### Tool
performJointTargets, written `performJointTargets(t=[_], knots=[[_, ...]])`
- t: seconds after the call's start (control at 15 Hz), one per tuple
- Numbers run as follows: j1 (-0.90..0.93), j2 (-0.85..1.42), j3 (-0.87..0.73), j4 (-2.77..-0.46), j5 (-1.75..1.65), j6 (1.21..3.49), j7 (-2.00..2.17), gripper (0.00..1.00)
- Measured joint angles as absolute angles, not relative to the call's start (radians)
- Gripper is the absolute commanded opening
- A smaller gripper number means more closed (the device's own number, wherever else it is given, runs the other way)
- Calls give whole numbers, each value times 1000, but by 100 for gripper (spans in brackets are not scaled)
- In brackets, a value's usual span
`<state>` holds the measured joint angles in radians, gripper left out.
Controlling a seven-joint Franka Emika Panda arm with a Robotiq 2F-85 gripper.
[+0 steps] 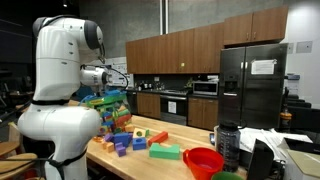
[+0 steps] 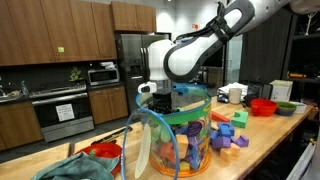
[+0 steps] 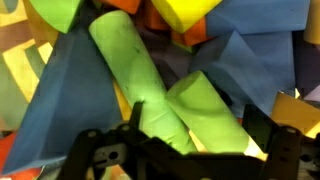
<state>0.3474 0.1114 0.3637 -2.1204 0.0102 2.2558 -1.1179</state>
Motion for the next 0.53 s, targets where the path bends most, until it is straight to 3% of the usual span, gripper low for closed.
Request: performJointTargets(t=[0.07, 0.13, 0.33, 0.53], knots=[[348, 122, 366, -2110, 2, 2256, -1120, 75], [348, 130, 368, -2102, -2, 2256, -1123, 74], [348, 143, 371, -2085, -7, 2250, -1127, 57], [348, 143, 371, -2073, -12, 2232, -1127, 51]])
